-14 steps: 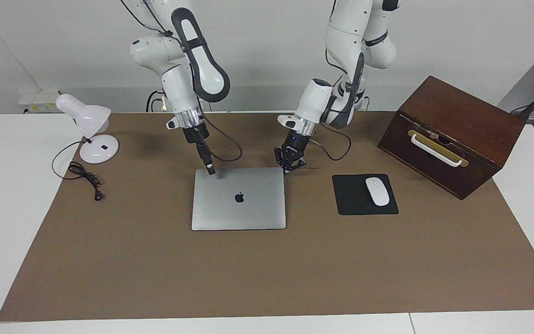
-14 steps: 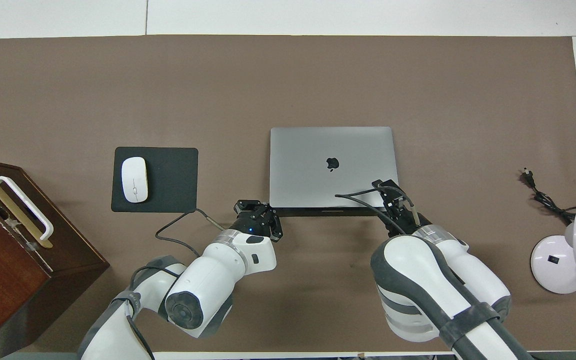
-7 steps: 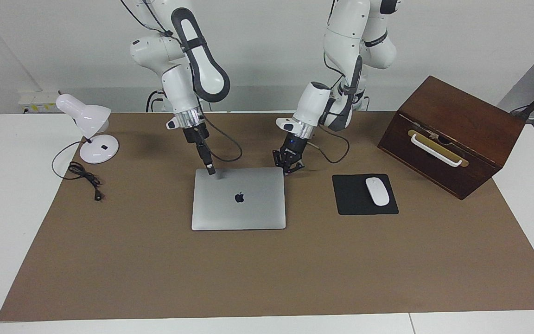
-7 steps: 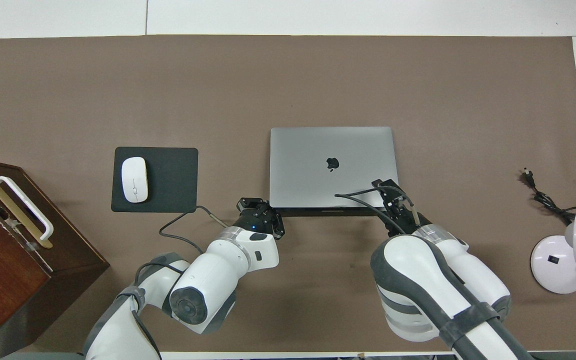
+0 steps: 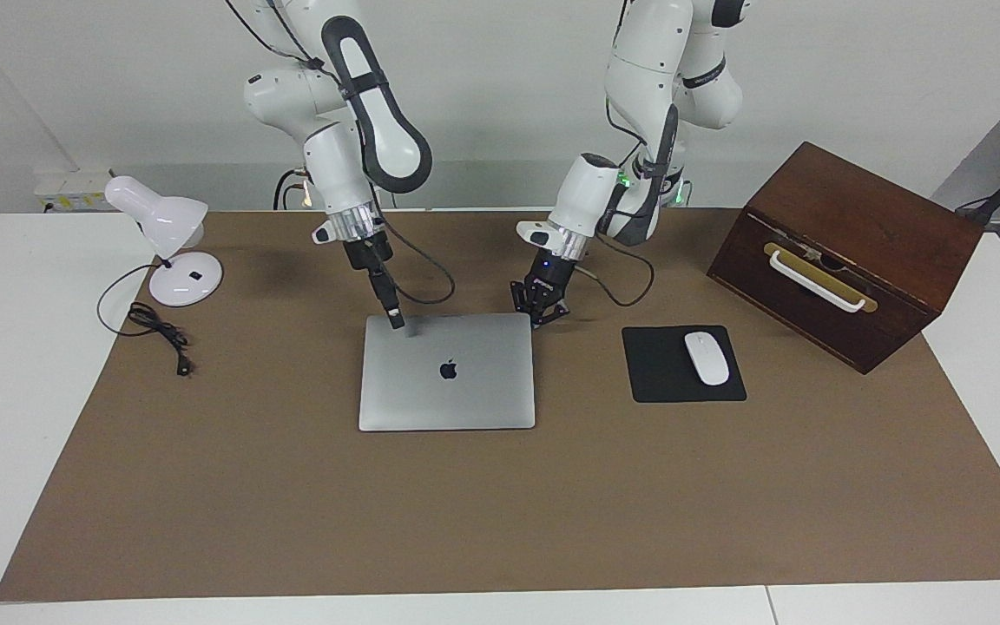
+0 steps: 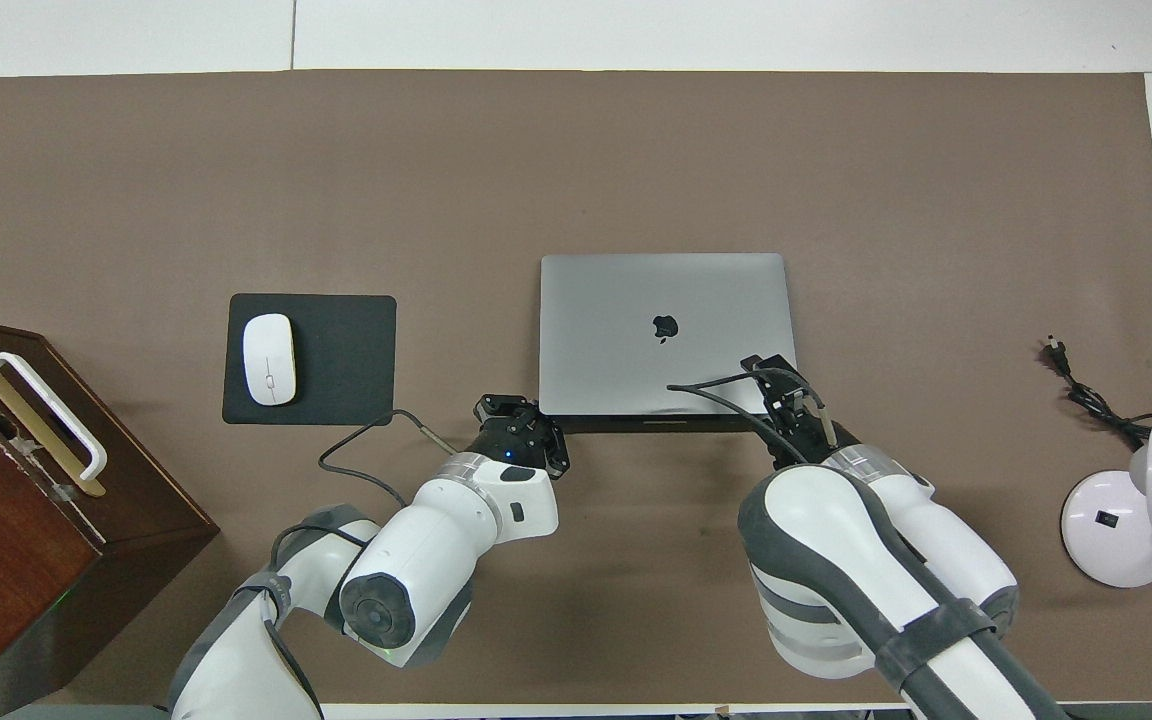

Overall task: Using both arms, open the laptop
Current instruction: 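Hook the right gripper under the laptop lid's front edge, then lift the laptop lid upward with the right gripper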

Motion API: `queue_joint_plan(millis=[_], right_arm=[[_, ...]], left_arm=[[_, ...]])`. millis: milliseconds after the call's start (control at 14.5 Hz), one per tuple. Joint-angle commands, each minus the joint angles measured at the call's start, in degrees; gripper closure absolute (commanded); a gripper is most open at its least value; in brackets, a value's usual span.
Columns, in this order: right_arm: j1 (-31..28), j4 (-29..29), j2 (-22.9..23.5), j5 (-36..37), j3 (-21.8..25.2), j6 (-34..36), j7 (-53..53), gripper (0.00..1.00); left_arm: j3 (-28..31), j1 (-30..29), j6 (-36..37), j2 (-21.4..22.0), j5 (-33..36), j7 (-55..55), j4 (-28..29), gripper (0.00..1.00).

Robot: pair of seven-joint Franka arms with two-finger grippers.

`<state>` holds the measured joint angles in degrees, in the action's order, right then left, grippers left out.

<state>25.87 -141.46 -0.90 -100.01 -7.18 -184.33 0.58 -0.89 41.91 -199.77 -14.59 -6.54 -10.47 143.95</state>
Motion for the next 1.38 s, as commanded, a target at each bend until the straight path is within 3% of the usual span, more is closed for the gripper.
queue_joint_plan(millis=[0,760,1312], right_arm=[[-1.3,1.6,0.9,-1.2,-0.2,1.2,-3.0,0.0],[-2.1,6.8,3.2,-1.1,-0.2,1.2,-3.0,0.0],[-2.2,16.4,7.5,-0.3,0.0,0.5,-3.9,0.0]], left_arm=[[1.2,1.4,-1.1,-2.1,-0.1,-0.9,-1.0,1.0],[1.2,1.4,-1.1,-2.5,-0.1,-1.3,-1.0,1.0],[1.2,1.4,-1.1,-2.6,-0.1,-1.7,-1.0,1.0]])
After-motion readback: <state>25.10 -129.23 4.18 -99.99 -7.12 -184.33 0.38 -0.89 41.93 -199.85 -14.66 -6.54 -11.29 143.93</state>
